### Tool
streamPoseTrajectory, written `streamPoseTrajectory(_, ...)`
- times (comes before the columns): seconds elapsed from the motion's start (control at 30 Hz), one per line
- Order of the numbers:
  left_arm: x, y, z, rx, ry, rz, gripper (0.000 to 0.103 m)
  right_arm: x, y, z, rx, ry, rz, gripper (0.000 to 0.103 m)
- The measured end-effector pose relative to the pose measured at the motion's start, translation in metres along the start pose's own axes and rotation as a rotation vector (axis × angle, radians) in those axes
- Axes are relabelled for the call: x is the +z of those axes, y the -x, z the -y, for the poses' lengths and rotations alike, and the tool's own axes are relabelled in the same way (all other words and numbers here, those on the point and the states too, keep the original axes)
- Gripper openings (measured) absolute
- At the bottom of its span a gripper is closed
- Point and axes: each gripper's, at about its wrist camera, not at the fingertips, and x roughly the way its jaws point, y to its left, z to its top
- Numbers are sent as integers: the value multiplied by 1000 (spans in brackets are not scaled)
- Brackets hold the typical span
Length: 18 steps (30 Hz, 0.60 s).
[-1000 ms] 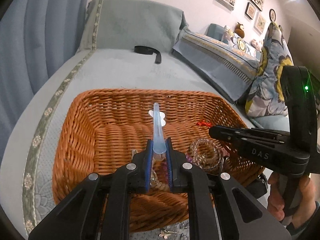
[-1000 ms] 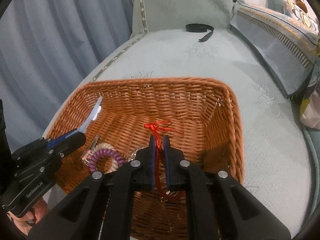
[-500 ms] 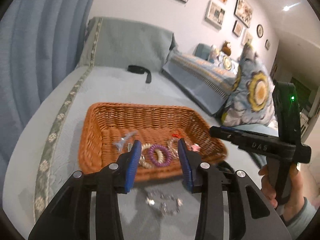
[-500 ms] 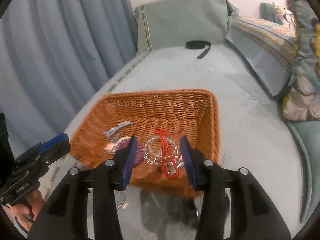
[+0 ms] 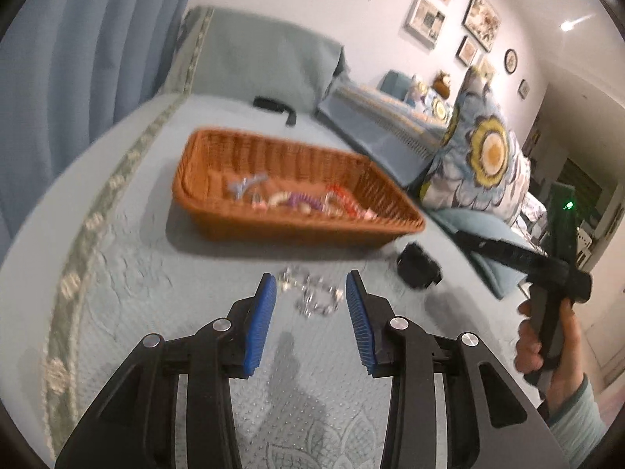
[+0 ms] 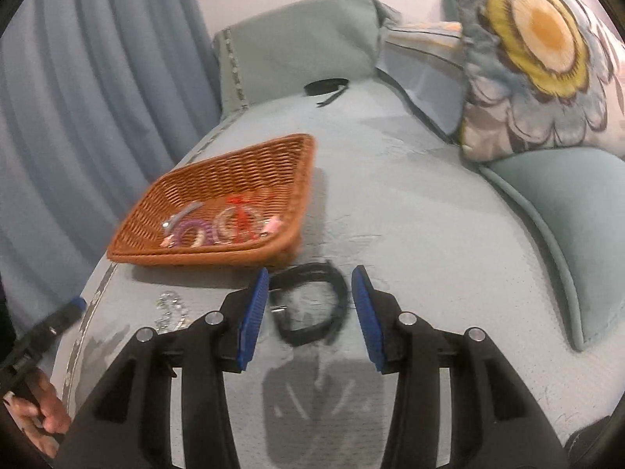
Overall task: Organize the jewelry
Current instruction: 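Grasp the silver butterfly charm bracelet with the left tool while the right tool grasps the black watch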
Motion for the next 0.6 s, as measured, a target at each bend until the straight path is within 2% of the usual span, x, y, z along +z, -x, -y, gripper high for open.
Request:
streamPoseTrajectory(0.17,-12,-20,-8,4,12,-53,36,-6,-17,11,20,-23,-68,41)
streamPoseTrajectory(0.33,-13,-30,-13,-3,36,-71,36,-10,-39,3,-21,15,-111,41)
streamPoseTrajectory(0.4,-14,-34,-15,-7,46,-83,36,-11,-47,2,-32,24,-121,31)
streamPoseTrajectory(0.43,-14,-36,-15,-9,47,-88,36,-10,-52,1,-34,30,-127,23)
streamPoseTrajectory(0.6,-7,-54,-8,-24,34,-120,36,-10,-63,2,-26,28,-149,20)
